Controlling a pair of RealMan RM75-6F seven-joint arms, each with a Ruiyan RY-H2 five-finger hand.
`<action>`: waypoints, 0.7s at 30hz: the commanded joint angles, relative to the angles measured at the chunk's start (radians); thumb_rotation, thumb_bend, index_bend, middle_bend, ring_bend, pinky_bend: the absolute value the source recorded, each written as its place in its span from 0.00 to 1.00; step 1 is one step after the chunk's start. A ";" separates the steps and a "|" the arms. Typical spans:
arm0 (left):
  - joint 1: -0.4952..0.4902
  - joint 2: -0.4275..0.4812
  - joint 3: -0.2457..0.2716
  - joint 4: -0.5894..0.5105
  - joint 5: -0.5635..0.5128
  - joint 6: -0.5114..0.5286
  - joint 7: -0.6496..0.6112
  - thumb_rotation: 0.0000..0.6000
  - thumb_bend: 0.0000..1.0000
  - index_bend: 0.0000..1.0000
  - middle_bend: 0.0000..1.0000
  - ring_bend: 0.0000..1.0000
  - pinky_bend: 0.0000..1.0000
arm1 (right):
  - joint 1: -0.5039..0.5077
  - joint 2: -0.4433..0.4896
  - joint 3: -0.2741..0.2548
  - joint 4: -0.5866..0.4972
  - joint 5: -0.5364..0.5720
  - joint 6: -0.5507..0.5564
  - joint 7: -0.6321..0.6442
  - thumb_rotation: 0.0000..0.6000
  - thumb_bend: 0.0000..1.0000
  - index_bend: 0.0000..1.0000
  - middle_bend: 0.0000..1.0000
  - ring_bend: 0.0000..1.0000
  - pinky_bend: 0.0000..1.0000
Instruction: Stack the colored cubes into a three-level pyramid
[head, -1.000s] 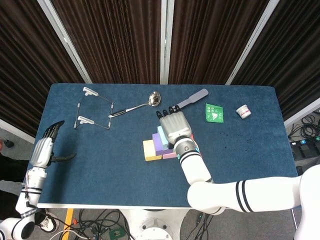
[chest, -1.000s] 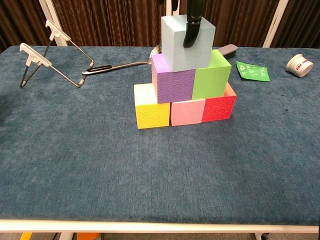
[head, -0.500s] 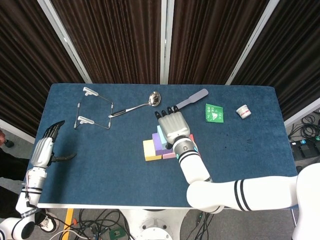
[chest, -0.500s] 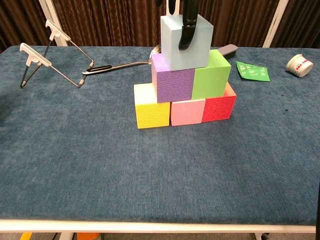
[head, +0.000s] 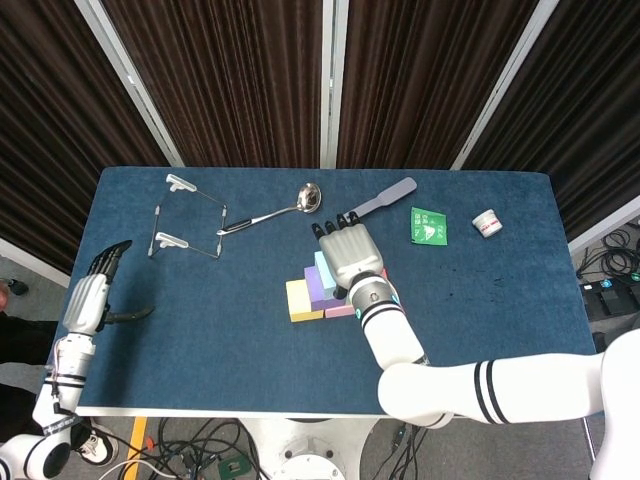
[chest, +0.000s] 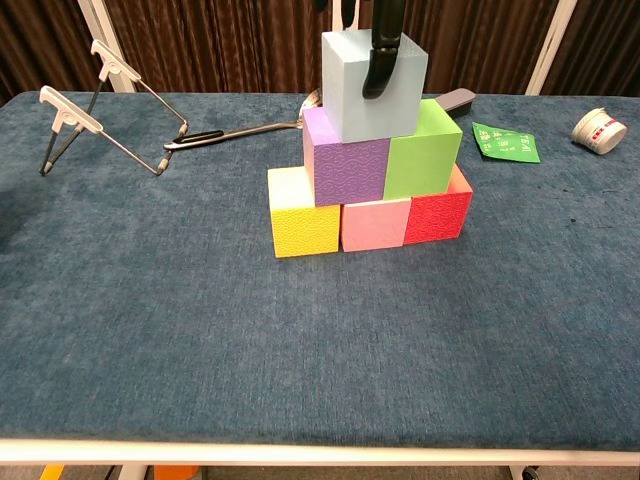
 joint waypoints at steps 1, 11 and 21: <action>0.000 0.000 0.001 0.000 0.001 0.000 0.001 1.00 0.04 0.02 0.05 0.00 0.07 | 0.001 -0.005 -0.003 0.005 -0.004 0.004 0.001 1.00 0.04 0.00 0.11 0.00 0.00; 0.001 0.001 0.002 -0.001 0.001 0.001 -0.001 1.00 0.04 0.02 0.05 0.00 0.07 | 0.001 -0.001 0.002 -0.003 0.003 -0.001 0.004 1.00 0.05 0.00 0.11 0.00 0.00; -0.001 0.007 0.000 -0.011 0.002 0.001 0.001 1.00 0.04 0.02 0.05 0.00 0.07 | -0.033 0.095 0.046 -0.091 -0.010 -0.027 0.062 1.00 0.04 0.00 0.10 0.00 0.00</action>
